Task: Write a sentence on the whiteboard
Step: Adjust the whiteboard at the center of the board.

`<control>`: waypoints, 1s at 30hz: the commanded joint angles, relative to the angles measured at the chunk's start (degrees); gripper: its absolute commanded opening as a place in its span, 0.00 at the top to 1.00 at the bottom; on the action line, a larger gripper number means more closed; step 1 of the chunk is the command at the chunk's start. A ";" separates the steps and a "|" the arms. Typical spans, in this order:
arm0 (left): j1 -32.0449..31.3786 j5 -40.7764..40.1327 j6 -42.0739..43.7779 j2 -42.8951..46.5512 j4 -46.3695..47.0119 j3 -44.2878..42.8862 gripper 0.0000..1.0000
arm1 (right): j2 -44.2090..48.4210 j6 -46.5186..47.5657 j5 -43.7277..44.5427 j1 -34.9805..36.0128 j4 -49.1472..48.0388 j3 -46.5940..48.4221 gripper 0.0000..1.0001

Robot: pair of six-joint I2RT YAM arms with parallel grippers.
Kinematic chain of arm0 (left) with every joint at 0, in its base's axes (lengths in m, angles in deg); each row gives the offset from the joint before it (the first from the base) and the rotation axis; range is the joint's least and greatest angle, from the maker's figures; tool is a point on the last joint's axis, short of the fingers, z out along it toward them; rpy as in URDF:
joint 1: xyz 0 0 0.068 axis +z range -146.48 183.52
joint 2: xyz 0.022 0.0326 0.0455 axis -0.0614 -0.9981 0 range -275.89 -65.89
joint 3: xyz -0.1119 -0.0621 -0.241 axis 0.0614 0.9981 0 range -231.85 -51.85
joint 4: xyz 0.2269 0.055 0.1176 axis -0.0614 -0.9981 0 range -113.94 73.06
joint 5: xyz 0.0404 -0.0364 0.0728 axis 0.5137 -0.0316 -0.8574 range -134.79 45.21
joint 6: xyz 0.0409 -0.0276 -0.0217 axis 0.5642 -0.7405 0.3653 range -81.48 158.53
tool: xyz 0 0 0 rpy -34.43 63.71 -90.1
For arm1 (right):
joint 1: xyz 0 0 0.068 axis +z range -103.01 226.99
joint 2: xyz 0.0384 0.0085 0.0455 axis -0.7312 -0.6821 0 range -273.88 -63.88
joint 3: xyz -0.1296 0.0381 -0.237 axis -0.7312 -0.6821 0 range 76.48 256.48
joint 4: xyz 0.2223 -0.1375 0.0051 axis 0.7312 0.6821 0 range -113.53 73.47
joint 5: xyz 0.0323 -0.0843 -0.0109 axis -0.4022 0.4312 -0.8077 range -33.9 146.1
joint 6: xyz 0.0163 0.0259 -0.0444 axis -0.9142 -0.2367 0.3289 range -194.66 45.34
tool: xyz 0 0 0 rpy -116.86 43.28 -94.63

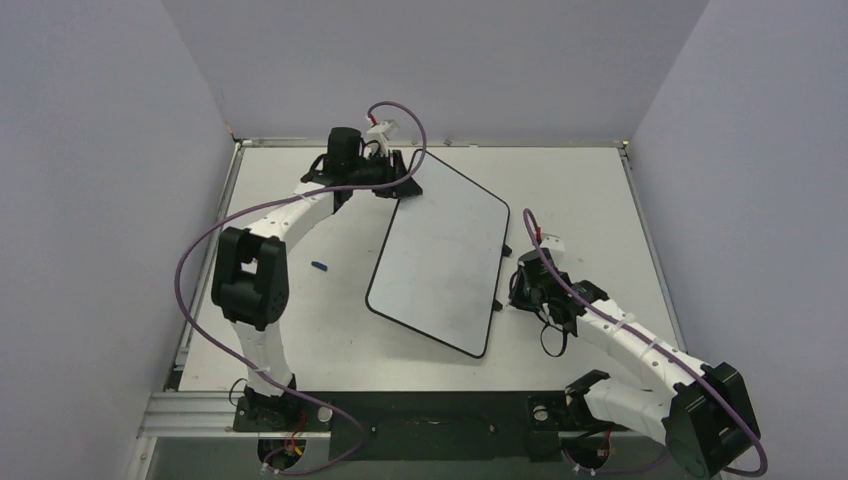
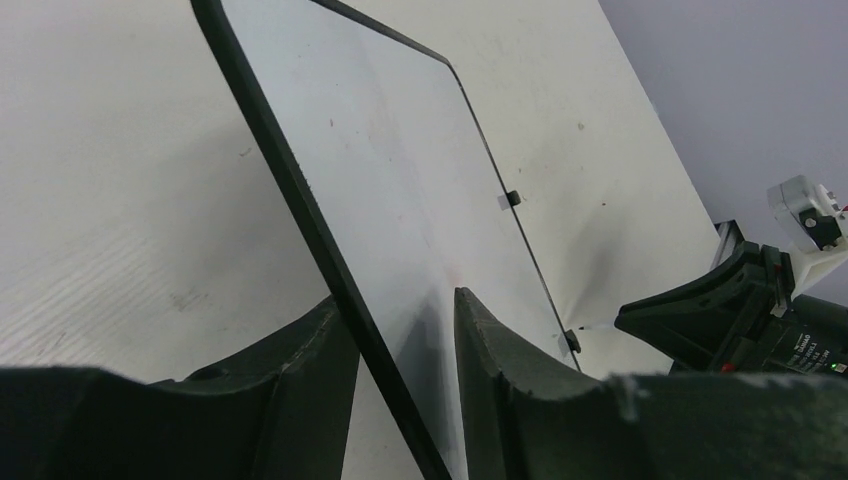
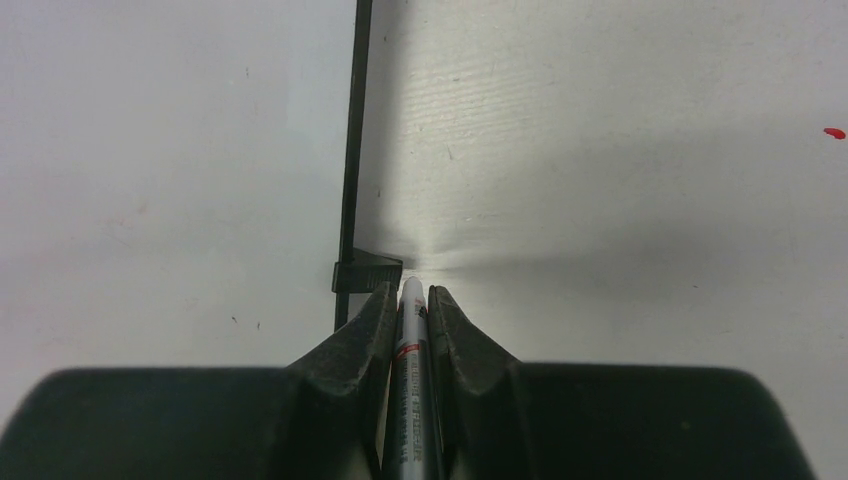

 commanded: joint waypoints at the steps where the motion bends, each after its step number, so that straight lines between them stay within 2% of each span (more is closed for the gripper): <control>1: -1.57 4.79 3.98 -5.15 -3.95 -8.27 0.67 | 1.70 -0.13 -2.12 -0.58 -2.25 0.64 1.00; 4: -1.98 8.52 6.01 -10.38 -7.16 -15.69 0.72 | 2.87 -0.32 -2.63 -0.75 -1.92 0.75 1.00; 7: -3.29 10.12 9.61 -14.75 -15.33 -23.38 0.72 | 4.67 -0.52 -2.08 -0.87 -0.85 1.36 1.00; 12: -5.85 10.53 16.89 -24.79 -29.25 -40.66 0.70 | 9.54 -0.81 1.79 -1.02 3.05 3.37 1.00; 16: -8.11 11.11 17.58 -32.63 -34.83 -53.83 0.67 | 13.66 -0.64 4.10 -1.11 5.19 4.98 1.00; 19: -9.41 12.31 16.17 -36.25 -34.03 -59.52 0.62 | 16.85 0.20 4.72 -1.28 5.61 5.42 1.00; 25: -12.03 17.31 10.65 -38.30 -25.09 -59.09 0.57 | 22.22 1.25 4.69 -1.39 5.36 5.38 1.00; 30: -14.57 18.20 8.20 -39.29 -19.54 -59.65 0.52 | 25.34 1.98 4.25 -1.42 5.40 5.61 1.00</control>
